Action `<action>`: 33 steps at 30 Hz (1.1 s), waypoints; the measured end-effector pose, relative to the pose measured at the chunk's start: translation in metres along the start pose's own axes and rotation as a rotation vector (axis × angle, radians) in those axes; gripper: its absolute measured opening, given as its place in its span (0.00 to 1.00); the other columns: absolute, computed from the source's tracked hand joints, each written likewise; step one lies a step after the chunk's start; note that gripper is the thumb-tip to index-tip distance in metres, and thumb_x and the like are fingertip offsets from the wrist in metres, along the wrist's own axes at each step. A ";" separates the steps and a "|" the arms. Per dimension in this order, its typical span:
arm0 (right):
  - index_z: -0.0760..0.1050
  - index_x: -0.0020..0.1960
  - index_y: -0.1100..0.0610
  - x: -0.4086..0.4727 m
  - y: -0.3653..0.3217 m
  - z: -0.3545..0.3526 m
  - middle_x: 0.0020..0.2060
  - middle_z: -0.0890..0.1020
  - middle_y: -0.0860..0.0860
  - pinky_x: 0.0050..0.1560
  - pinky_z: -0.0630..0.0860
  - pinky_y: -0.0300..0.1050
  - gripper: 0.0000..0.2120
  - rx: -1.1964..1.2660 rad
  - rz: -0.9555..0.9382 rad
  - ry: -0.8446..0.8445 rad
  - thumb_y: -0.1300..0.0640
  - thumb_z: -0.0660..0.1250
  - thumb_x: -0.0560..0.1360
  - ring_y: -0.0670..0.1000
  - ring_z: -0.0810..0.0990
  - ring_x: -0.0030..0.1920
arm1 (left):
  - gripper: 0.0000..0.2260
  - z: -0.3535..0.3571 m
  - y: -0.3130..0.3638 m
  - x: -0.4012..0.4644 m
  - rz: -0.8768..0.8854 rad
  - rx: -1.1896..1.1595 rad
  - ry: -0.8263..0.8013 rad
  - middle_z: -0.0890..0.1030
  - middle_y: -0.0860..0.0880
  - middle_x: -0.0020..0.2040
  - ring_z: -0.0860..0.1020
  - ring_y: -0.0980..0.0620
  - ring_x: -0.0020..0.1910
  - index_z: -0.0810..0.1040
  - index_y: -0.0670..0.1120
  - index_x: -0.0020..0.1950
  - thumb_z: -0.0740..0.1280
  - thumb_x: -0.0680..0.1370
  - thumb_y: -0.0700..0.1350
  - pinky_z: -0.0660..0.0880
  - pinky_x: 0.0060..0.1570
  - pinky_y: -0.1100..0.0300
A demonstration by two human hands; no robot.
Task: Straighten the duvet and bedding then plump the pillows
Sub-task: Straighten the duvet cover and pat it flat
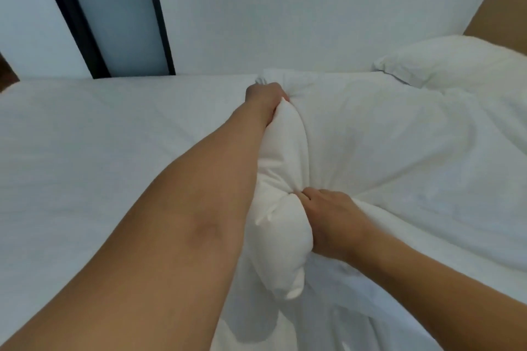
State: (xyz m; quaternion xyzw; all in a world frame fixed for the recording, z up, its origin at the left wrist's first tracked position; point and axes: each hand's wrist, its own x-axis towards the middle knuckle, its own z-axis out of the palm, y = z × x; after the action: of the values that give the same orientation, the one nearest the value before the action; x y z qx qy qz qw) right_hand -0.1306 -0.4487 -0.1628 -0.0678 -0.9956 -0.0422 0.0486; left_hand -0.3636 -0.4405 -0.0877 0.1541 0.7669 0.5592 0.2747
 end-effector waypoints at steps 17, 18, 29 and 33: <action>0.56 0.78 0.50 0.042 -0.051 -0.007 0.77 0.59 0.48 0.75 0.44 0.41 0.36 0.113 -0.345 -0.226 0.31 0.48 0.77 0.48 0.56 0.77 | 0.25 -0.114 -0.135 -0.096 0.121 1.041 0.113 0.56 0.47 0.76 0.55 0.44 0.75 0.58 0.50 0.75 0.55 0.79 0.54 0.47 0.72 0.36; 0.60 0.77 0.50 0.034 -0.038 -0.013 0.76 0.61 0.49 0.75 0.48 0.42 0.33 0.109 -0.332 -0.243 0.34 0.51 0.77 0.50 0.59 0.76 | 0.28 -0.097 -0.135 -0.116 0.193 1.025 0.004 0.55 0.47 0.77 0.53 0.45 0.76 0.55 0.52 0.77 0.56 0.78 0.57 0.46 0.72 0.37; 0.53 0.78 0.45 -0.204 0.156 -0.057 0.79 0.52 0.48 0.76 0.44 0.55 0.30 -0.074 0.738 -0.409 0.35 0.50 0.79 0.51 0.49 0.78 | 0.34 0.037 -0.116 -0.188 0.136 1.685 -0.412 0.41 0.45 0.79 0.45 0.39 0.78 0.39 0.52 0.80 0.53 0.80 0.60 0.48 0.69 0.29; 0.47 0.79 0.46 -0.258 0.170 -0.042 0.80 0.45 0.49 0.76 0.38 0.55 0.33 -0.024 0.843 -0.281 0.33 0.45 0.79 0.52 0.43 0.79 | 0.23 0.111 -0.066 -0.268 0.761 1.541 -0.209 0.62 0.44 0.68 0.67 0.43 0.63 0.63 0.45 0.70 0.61 0.77 0.49 0.70 0.56 0.46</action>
State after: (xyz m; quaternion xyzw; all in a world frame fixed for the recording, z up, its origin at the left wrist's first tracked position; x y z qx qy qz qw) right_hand 0.1512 -0.3184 -0.1341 -0.4734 -0.8774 -0.0207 -0.0751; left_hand -0.0776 -0.5220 -0.1081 0.5942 0.7992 -0.0797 -0.0432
